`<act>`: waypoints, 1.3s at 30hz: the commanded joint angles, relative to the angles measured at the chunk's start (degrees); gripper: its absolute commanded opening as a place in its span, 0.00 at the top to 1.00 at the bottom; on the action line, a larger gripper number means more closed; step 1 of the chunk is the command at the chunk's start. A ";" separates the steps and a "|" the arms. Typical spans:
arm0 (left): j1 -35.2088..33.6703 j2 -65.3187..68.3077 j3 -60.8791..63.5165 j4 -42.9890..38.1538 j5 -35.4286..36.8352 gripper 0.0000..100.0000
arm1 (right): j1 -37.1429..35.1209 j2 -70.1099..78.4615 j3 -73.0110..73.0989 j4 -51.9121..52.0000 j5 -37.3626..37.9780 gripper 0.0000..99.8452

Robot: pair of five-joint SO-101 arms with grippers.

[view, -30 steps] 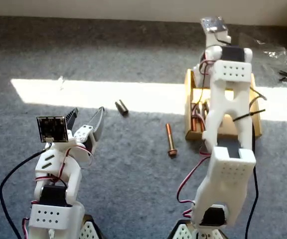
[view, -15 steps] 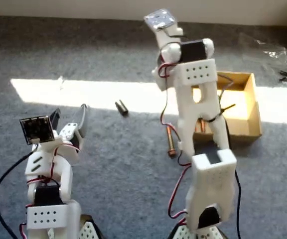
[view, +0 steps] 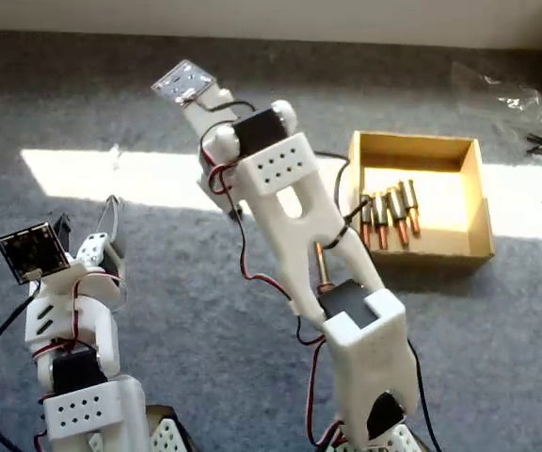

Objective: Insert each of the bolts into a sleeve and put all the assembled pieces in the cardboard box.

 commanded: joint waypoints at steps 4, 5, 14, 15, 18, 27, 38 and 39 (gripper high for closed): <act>-1.27 0.04 -0.40 -0.79 0.26 0.76 | -1.01 6.02 -5.85 -3.56 -2.20 0.85; -1.27 0.04 -0.40 -0.79 0.26 0.76 | -1.01 7.60 -6.99 -3.65 -2.20 0.86; -1.10 -0.04 0.66 -1.32 0.09 0.76 | -0.75 23.34 -19.03 -6.02 -2.20 0.87; -1.01 -0.04 0.66 -1.32 0.09 0.76 | -0.75 24.31 -20.53 -6.02 -2.20 0.87; -1.01 -0.04 0.66 -1.14 0.00 0.76 | -0.75 26.86 -23.96 -6.02 -2.20 0.87; -0.92 -0.04 0.75 -0.97 0.00 0.76 | 1.19 32.40 -25.71 -6.46 -2.02 0.87; -0.84 -0.04 0.75 -0.97 0.00 0.76 | 2.15 33.10 -25.71 -8.31 -1.93 0.87; -0.84 -0.04 0.75 -0.97 0.00 0.76 | 2.15 33.10 -25.71 -8.48 -1.93 0.87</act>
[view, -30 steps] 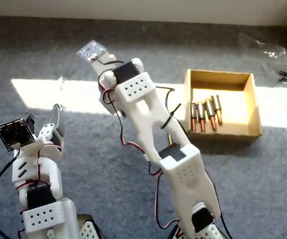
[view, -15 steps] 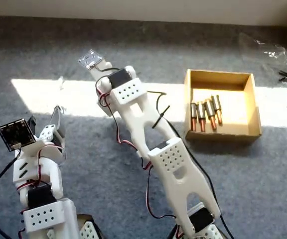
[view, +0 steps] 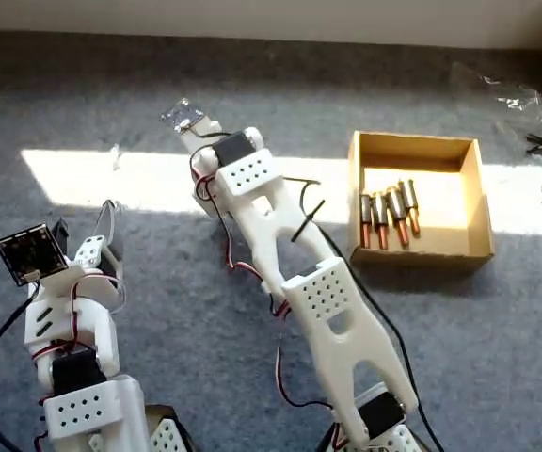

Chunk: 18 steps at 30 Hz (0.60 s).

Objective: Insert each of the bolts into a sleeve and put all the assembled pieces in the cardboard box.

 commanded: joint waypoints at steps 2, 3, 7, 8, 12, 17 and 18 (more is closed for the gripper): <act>-0.13 -0.04 -0.57 -0.97 0.00 0.76 | 0.66 -0.57 -2.07 -1.54 -0.44 0.87; -0.13 -0.04 -0.57 -0.97 -0.09 0.76 | 0.57 -0.57 -2.07 -1.54 -0.44 0.87; -0.13 -0.04 -0.48 -0.88 -0.09 0.76 | 0.40 -0.57 -1.80 -1.54 -0.44 0.87; -0.13 -0.04 -0.48 -0.88 -0.09 0.76 | 0.40 -0.48 -1.71 -1.63 -0.44 0.87; -0.13 -0.04 -0.48 -0.88 -0.09 0.76 | 0.57 -0.48 -1.63 -1.63 -0.44 0.87; -0.13 -0.04 -0.48 -0.88 -0.09 0.76 | 0.40 2.07 -1.63 -1.27 -0.44 0.87; -0.13 -0.04 -0.48 -0.88 -0.09 0.76 | 0.31 2.95 -1.63 -1.27 -0.44 0.87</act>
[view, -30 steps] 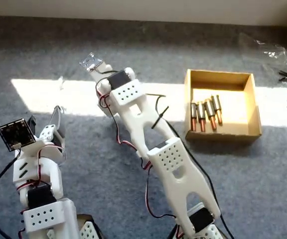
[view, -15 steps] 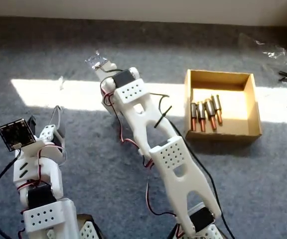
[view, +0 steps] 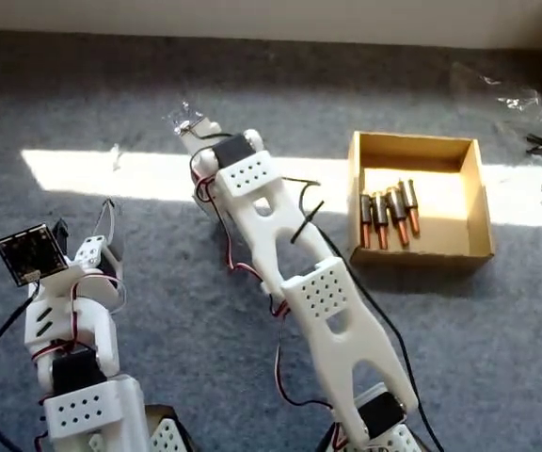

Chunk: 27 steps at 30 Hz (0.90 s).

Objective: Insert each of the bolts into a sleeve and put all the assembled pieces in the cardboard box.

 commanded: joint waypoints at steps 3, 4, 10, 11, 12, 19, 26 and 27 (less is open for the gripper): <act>-0.13 -0.04 -0.48 -0.79 -0.09 0.76 | 0.40 2.42 -2.07 -0.22 -0.44 0.87; -0.13 -0.04 -0.48 -0.79 -0.09 0.76 | 0.48 2.68 -2.07 -0.22 -0.44 0.87; -0.13 -0.04 -0.48 -0.79 -0.09 0.76 | 0.40 2.68 -2.15 -0.22 -0.44 0.93; -0.13 -0.04 -0.48 -0.79 -0.09 0.76 | 0.40 2.68 -2.15 -0.31 -0.44 0.93; 0.04 -0.04 -0.48 -0.79 -0.09 0.76 | 0.40 2.68 -2.15 -0.31 -0.44 0.93; 0.92 -0.04 0.92 -1.23 -0.18 0.76 | 0.22 2.42 -3.21 4.35 3.96 0.94; 1.01 -0.04 0.92 -1.23 -0.18 0.76 | 1.36 1.80 -15.25 15.25 4.40 1.00; 1.01 -0.04 1.01 -1.23 -0.18 0.76 | 1.98 1.98 -15.69 15.25 4.22 1.00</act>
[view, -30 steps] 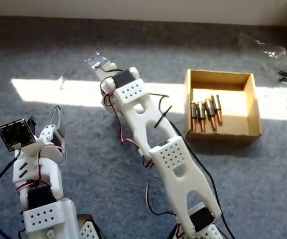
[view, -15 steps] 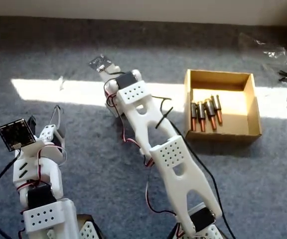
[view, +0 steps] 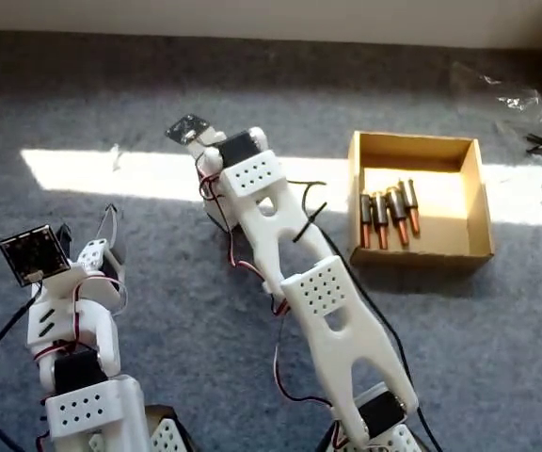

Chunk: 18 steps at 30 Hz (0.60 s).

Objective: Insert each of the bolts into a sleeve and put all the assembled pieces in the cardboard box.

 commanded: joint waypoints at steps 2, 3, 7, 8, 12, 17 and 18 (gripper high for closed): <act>1.01 -0.04 -0.57 -1.23 -0.18 0.76 | 2.24 -1.36 -3.30 1.63 0.44 1.00; 1.01 -0.04 -0.57 -1.23 -0.18 0.76 | 2.51 -1.45 -1.89 1.63 0.44 1.00; 1.01 -0.04 -0.57 -1.23 -0.18 0.76 | 2.68 -1.45 2.68 1.63 0.62 1.00; 1.01 -0.04 -0.57 -1.23 -0.18 0.76 | 2.68 -1.45 3.03 1.63 0.62 1.00; 1.01 -0.04 -0.40 -1.23 -0.18 0.76 | 2.24 -3.82 3.56 1.71 0.35 1.00; 1.01 -0.04 -0.40 -1.23 -0.18 0.76 | 1.27 -13.67 9.54 1.71 0.26 1.00; 1.01 -0.04 -0.40 -1.23 -0.18 0.76 | 0.92 -16.04 12.09 1.71 0.26 1.00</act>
